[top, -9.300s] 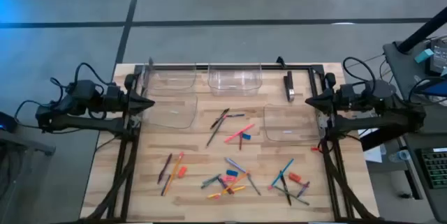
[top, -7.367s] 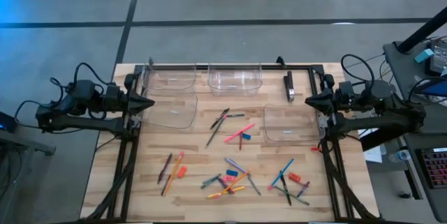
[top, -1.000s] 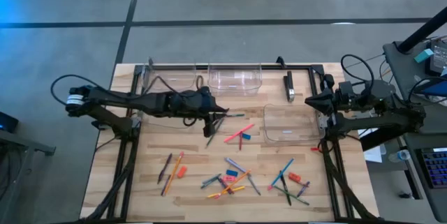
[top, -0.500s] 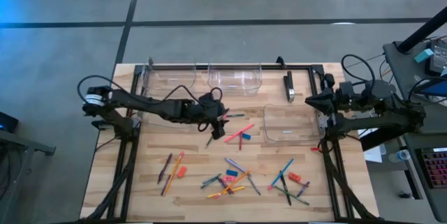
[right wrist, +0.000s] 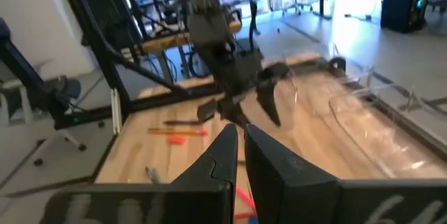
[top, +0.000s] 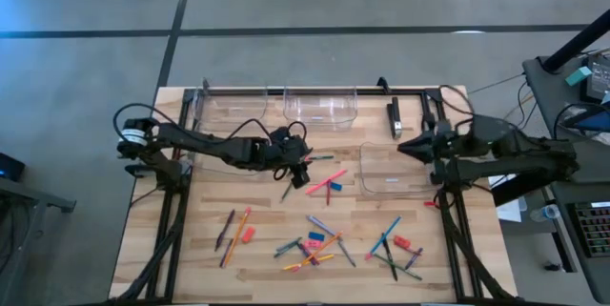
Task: Sort crayons/erasers/pens/pencils in bins
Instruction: Put the black pen into the bottom left transparent bin, then put the orange pencil into the top left transparent bin
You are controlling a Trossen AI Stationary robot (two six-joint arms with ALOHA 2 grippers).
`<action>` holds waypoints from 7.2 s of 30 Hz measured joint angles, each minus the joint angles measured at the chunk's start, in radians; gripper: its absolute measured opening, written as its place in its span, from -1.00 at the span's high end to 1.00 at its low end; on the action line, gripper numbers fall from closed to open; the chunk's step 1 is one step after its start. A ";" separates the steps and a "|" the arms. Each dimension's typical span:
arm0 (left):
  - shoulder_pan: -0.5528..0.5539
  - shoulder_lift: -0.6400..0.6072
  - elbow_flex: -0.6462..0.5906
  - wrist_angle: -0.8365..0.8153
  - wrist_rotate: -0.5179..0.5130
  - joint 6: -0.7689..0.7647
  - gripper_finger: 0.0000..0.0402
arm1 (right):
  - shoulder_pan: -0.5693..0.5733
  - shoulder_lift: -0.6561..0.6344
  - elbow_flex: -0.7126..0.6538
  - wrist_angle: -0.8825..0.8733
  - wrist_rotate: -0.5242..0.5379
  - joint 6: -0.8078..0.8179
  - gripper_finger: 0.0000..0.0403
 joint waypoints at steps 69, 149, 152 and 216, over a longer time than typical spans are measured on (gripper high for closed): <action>0.083 0.258 0.196 -0.457 0.080 -0.152 0.04 | 0.061 -0.017 -0.051 0.153 -0.105 -0.097 0.89; -0.015 -0.214 0.235 -0.850 0.053 0.055 0.93 | 0.061 -0.012 -0.056 0.152 -0.103 -0.076 0.89; -0.015 -0.269 0.203 -1.015 0.018 -0.025 0.93 | 0.061 -0.012 -0.056 0.152 -0.103 -0.077 0.89; -0.100 -0.057 -0.038 0.093 0.105 -0.132 0.05 | 0.061 0.179 0.149 -0.072 0.030 -0.274 0.09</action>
